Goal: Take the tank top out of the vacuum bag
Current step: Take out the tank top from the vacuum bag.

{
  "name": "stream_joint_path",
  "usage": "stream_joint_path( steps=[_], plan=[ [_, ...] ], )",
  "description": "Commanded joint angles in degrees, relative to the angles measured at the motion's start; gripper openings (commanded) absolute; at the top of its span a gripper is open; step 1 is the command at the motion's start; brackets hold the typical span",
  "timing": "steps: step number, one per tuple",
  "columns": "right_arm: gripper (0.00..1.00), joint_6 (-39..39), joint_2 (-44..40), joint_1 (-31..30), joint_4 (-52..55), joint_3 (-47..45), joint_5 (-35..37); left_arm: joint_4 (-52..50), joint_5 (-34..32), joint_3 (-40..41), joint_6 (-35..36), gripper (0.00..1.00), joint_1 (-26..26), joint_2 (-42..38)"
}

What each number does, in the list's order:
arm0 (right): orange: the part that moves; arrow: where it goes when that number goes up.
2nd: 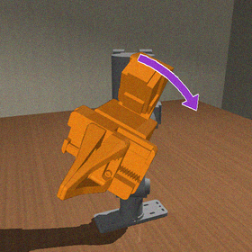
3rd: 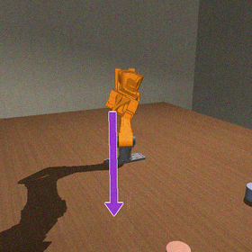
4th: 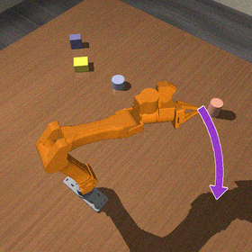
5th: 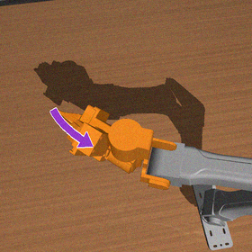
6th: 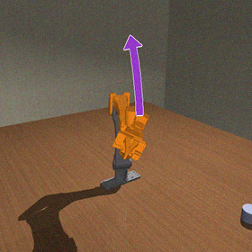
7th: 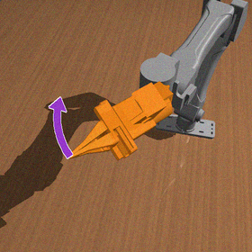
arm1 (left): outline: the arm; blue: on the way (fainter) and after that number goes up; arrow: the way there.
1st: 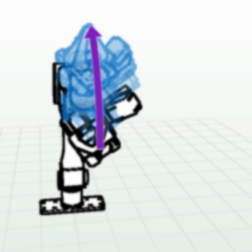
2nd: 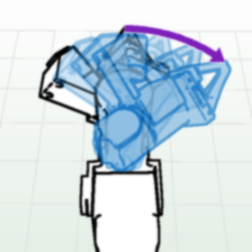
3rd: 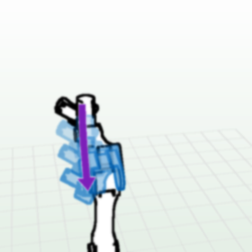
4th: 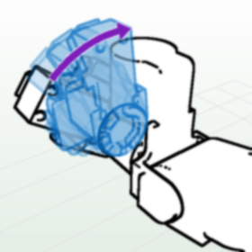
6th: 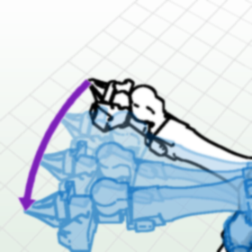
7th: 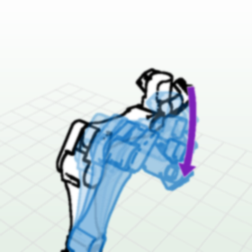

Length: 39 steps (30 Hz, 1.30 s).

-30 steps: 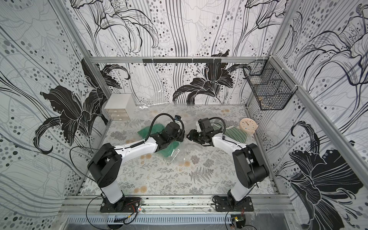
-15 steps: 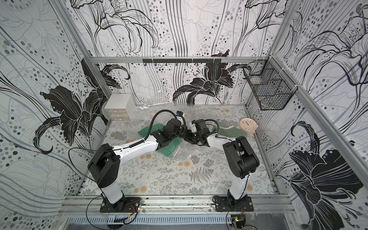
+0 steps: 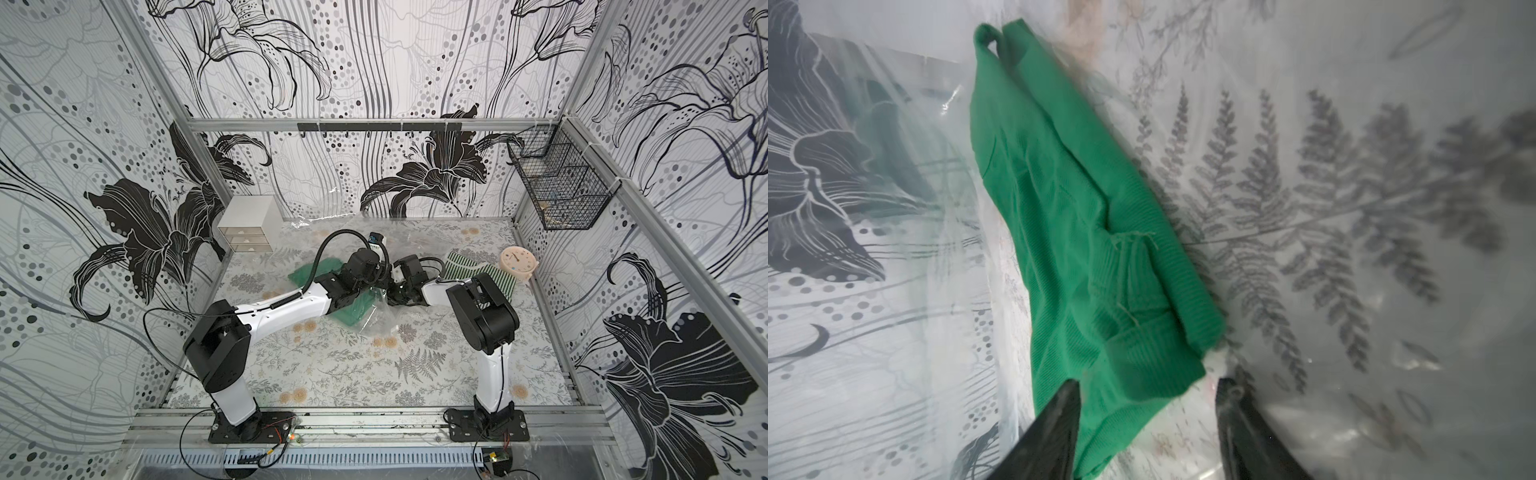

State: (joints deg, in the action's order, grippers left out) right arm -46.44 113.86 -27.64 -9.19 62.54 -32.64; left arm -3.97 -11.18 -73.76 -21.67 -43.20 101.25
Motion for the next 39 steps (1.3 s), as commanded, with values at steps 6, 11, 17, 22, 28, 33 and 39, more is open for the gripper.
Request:
stream_joint_path(
  steps=[6, 11, 17, 22, 28, 33, 39],
  plan=[
    [0.64, 2.49, 3.80, -0.31, 4.73, 2.07, 2.35, 2.38, -1.32, -1.54, -0.30, 0.00, -0.31, -2.51],
    [0.63, 2.02, 7.49, -0.40, 1.66, 4.51, -1.38, 2.29, -0.90, -1.98, -0.58, 0.00, -0.50, -1.77],
    [0.45, 1.33, 11.98, -0.75, 1.11, 7.27, -3.39, 1.71, -0.22, -2.70, -0.57, 0.00, -0.68, -0.80],
    [0.11, 3.22, 9.89, -0.93, 2.61, 6.96, -2.22, 1.93, -0.52, -1.64, -0.83, 0.00, -0.68, -0.14],
    [0.00, 4.46, 5.63, -0.93, 3.54, 4.98, -1.29, 1.69, -1.63, -0.69, -0.85, 0.00, -0.64, 0.89],
    [0.00, 5.81, -0.30, -0.93, 3.90, 1.11, 0.65, 1.58, -2.62, 1.00, -1.18, 0.00, -0.23, 1.82],
    [0.00, 6.03, -7.38, -0.21, 3.87, -4.25, 5.52, 2.82, -2.59, 2.72, -0.67, 0.00, -0.04, 3.05]
  ],
)
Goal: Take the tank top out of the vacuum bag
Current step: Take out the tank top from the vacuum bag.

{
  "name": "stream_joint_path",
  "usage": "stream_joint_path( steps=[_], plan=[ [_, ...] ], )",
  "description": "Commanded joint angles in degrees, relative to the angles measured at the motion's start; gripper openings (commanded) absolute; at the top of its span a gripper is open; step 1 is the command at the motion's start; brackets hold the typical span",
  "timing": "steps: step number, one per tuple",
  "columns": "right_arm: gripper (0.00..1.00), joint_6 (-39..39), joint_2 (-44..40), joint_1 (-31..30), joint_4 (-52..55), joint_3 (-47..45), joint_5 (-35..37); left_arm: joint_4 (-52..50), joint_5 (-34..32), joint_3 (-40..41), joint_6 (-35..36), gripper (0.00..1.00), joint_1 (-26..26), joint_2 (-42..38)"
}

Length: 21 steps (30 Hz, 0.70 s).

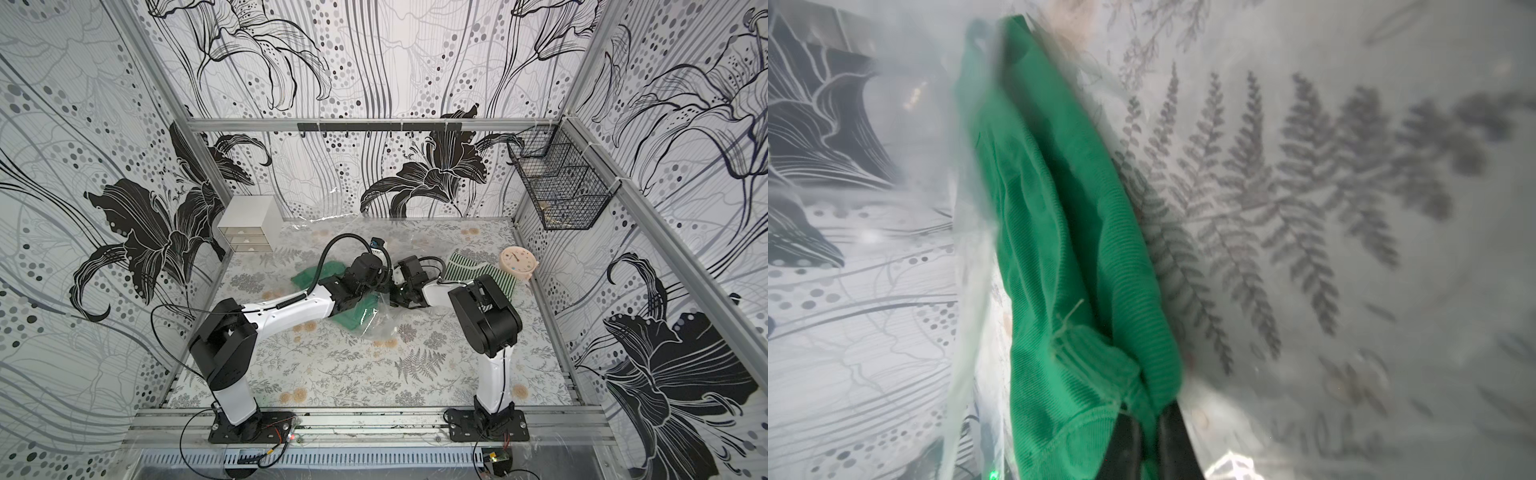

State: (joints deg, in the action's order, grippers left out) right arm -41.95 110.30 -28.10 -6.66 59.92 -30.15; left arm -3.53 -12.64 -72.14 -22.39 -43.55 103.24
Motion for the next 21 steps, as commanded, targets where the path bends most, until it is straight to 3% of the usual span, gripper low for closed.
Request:
stream_joint_path(
  steps=[1, 15, 21],
  plan=[
    [0.00, 1.30, -4.82, 0.54, 1.16, -2.48, 3.96, 2.47, -1.01, 1.11, 0.21, 0.00, 0.31, 1.21],
    [0.00, -2.81, -15.54, 12.56, 1.73, -7.53, 5.75, 4.23, -1.39, 6.64, 1.02, 0.00, 0.27, 0.12],
    [0.00, 0.32, -18.93, 14.74, 10.21, -4.37, 4.97, 4.58, -1.52, 8.09, 0.11, 0.00, 0.73, 1.24]
  ],
)
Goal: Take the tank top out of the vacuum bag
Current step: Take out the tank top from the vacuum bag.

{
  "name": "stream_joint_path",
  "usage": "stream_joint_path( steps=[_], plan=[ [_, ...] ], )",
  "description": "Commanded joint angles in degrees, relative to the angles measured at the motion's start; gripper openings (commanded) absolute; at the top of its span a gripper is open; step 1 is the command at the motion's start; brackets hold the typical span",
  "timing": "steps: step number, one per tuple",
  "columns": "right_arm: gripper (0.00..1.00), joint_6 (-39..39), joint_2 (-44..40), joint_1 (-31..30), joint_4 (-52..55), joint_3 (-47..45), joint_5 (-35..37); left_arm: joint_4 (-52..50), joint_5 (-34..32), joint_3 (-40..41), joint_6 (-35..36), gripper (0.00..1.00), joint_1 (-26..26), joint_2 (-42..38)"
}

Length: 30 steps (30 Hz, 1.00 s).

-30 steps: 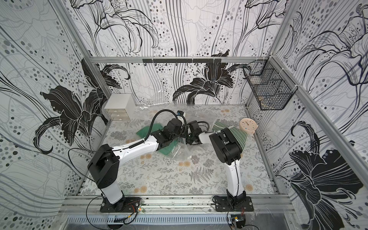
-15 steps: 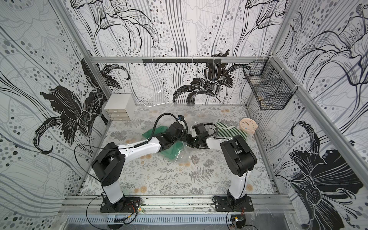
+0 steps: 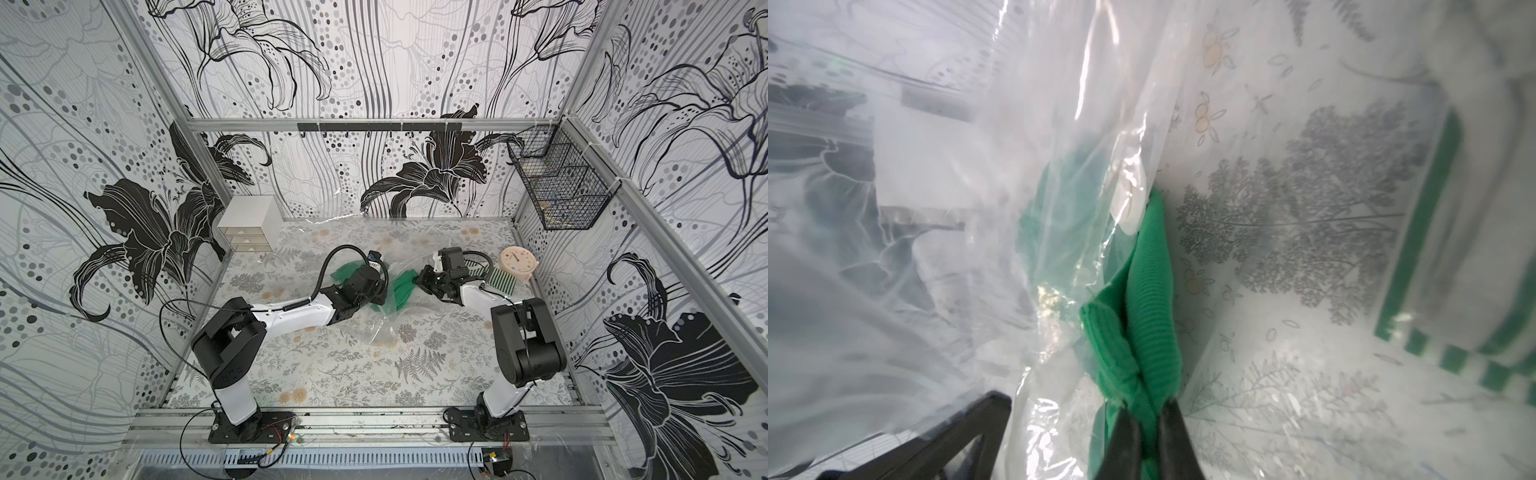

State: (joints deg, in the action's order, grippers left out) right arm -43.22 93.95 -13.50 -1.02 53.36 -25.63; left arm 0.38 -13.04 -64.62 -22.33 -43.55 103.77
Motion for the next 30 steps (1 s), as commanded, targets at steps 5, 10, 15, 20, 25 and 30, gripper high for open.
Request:
stream_joint_path(
  steps=[5, 10, 15, 20, 25, 30],
  plan=[
    [0.00, 1.43, -8.08, 0.14, 8.98, 0.49, -0.45, 0.32, -0.93, -0.85, 0.00, 0.00, 1.54, 3.90],
    [0.00, -0.47, -14.19, 3.32, 15.32, -2.30, 0.62, 2.16, -0.04, -0.34, 0.53, 0.00, 2.50, 5.13],
    [0.00, -0.49, -17.72, 5.85, 17.94, -4.02, 0.42, 2.87, 0.56, 0.57, -0.04, 0.00, 3.12, 5.52],
    [0.00, -2.40, -12.39, 5.61, 14.78, -5.04, -0.78, 5.37, 3.02, 0.79, 1.16, 0.00, 2.90, 4.64],
    [0.00, -8.57, -2.59, 2.63, 7.15, 1.17, -0.90, 7.91, 4.88, 1.68, 5.31, 0.00, -0.20, 3.05],
    [0.00, -11.35, 1.44, 0.58, 3.57, 8.00, -1.38, 9.50, 4.91, 5.69, 3.90, 0.00, -1.58, 1.66]
  ],
)
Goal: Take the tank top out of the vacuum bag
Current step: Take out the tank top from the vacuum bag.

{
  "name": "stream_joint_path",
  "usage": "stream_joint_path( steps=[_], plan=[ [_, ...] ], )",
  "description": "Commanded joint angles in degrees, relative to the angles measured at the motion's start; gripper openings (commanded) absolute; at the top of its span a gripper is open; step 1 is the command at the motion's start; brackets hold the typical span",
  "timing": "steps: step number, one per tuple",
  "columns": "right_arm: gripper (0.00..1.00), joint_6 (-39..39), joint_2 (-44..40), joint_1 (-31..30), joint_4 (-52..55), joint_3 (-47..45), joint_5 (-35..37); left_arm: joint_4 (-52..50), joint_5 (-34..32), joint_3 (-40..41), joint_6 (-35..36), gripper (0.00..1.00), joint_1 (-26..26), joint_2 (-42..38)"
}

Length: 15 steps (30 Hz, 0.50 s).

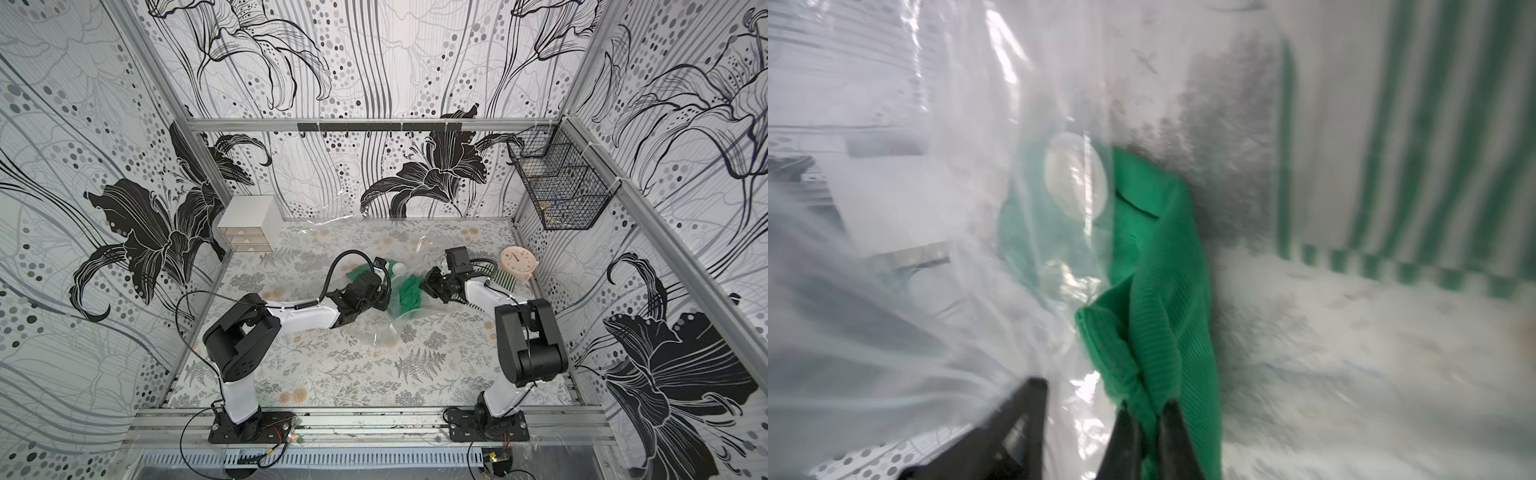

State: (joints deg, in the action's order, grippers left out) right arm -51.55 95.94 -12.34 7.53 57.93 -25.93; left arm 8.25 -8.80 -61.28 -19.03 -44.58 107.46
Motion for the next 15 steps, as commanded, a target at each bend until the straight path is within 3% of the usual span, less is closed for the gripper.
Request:
stream_joint_path(
  steps=[1, 9, 15],
  plan=[
    [0.00, -3.04, -0.91, -0.58, -5.05, 3.42, -0.67, 1.86, 0.37, 3.39, 0.40, 0.00, -0.55, -2.45],
    [0.00, -8.13, -9.29, 0.56, -9.36, -6.17, -0.46, 3.97, 1.81, 6.53, 0.83, 0.00, -0.96, -1.66],
    [0.00, -12.03, -8.15, 0.47, -13.07, -5.91, -0.88, -0.04, 1.99, 0.61, 2.77, 0.00, -2.80, 2.59]
  ],
)
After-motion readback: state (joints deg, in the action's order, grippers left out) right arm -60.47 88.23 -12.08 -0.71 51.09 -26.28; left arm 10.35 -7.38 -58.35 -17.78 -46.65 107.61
